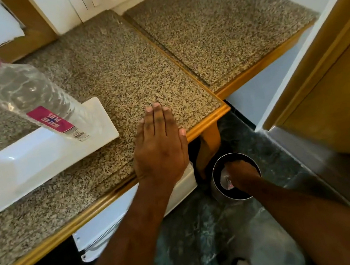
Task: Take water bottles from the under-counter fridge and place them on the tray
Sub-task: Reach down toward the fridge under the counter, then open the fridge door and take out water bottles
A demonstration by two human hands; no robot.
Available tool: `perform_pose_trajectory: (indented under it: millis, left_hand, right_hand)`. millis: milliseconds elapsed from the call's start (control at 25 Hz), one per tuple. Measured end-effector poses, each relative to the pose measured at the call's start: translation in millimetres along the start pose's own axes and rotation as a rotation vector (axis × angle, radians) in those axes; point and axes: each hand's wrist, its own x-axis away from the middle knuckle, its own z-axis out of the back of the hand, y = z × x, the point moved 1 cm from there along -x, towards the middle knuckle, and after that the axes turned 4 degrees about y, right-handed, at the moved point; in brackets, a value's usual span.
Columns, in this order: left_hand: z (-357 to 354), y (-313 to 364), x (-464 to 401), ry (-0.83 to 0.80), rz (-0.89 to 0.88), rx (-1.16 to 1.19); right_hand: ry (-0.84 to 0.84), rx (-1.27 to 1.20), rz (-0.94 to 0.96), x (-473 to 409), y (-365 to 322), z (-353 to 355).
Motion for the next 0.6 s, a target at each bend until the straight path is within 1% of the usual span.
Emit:
perform_pose_trajectory:
  millis: [120,240,280,360,480,520,600]
  left_hand:
    - [-1.9,0.7,-0.4,0.013,0.003,0.007]
    - [4.3,-0.4,0.2,0.007,-0.002,0.048]
    - [5.9,1.1,0.4,-0.003,-0.002,0.076]
    - [10.3,-1.5,11.5,0.011,-0.033,0.111]
    - [-8.7,-23.3,75.2,0.098,-0.146,0.109]
    - [-17.8,-38.7,108.2,0.083,-0.184,0.110]
    - [-44.2,-85.1,176.0,-0.063,-0.234,0.055]
  right_hand:
    - [0.101,-0.082,-0.023,-1.2,1.3,-9.3]
    - [0.134,-0.150,-0.041,24.0,-14.0,-8.6]
    - [0.149,-0.178,-0.027,34.8,-21.9,-10.0]
    - [0.217,-0.241,0.073,61.7,-45.7,-14.5]
    - [0.321,-0.280,0.233,87.7,-86.2,-27.6]
    - [0.344,-0.271,0.260,90.2,-100.2,-35.2]
    - [0.355,-0.270,0.289,91.4,-132.0,-58.8]
